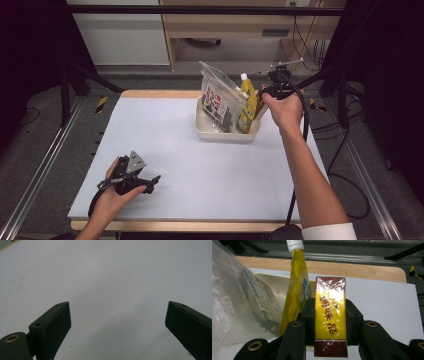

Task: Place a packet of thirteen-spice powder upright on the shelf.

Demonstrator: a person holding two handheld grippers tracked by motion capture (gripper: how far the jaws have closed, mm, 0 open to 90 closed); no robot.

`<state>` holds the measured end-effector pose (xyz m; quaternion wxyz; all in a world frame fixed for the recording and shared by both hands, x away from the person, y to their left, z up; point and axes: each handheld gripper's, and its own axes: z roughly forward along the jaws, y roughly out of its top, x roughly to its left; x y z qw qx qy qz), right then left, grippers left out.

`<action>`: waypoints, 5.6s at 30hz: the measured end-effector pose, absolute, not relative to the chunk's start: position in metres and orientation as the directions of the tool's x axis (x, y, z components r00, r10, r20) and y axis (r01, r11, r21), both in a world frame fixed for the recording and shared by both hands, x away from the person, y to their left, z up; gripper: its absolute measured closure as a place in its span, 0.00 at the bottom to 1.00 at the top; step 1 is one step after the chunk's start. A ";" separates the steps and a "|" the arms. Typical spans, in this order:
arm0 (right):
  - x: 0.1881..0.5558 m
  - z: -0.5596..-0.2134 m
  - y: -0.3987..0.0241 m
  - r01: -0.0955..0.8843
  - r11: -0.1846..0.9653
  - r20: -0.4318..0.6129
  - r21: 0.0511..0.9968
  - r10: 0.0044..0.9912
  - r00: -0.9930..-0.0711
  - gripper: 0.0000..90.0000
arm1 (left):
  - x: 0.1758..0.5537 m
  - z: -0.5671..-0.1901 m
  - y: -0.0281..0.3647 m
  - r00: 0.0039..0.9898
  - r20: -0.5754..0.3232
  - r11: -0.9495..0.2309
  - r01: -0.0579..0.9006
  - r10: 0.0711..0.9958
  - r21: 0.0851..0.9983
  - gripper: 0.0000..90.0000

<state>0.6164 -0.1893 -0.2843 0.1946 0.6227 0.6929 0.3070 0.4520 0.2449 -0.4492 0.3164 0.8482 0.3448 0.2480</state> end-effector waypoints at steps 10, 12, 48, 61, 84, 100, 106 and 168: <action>0.628 -0.293 -0.184 0.760 0.021 0.123 0.650 0.984 -0.132 0.75 | 0.452 -0.451 0.243 0.645 0.202 -0.567 0.427 0.737 0.705 0.07; 0.629 -0.294 -0.183 0.761 0.022 0.120 0.648 0.984 -0.130 0.75 | 0.452 -0.452 0.243 0.644 0.201 -0.565 0.428 0.738 0.705 0.07; 0.636 -0.315 -0.185 0.778 0.008 0.100 0.629 0.991 -0.091 0.75 | 0.451 -0.454 0.238 0.665 0.207 -0.590 0.422 0.718 0.689 0.07; 0.635 -0.322 -0.183 0.766 -0.027 0.107 0.642 0.993 -0.055 0.76 | 0.451 -0.454 0.237 0.670 0.211 -0.598 0.419 0.712 0.683 0.07; 0.636 -0.326 -0.181 0.768 -0.002 0.085 0.641 0.994 -0.068 0.76 | 0.450 -0.455 0.233 0.683 0.217 -0.613 0.412 0.698 0.674 0.07; 0.641 -0.341 -0.171 0.780 0.005 0.060 0.626 0.997 -0.055 0.75 | 0.450 -0.455 0.230 0.690 0.233 -0.628 0.398 0.685 0.669 0.07; 0.636 -0.340 -0.173 0.755 0.001 0.069 0.655 0.996 -0.062 0.68 | 0.450 -0.453 0.233 0.687 0.235 -0.625 0.396 0.688 0.672 0.07; 0.490 -0.403 -0.203 0.506 0.169 -0.004 0.846 0.950 -0.311 0.10 | 0.456 -0.451 0.254 0.629 0.206 -0.554 0.426 0.749 0.715 0.05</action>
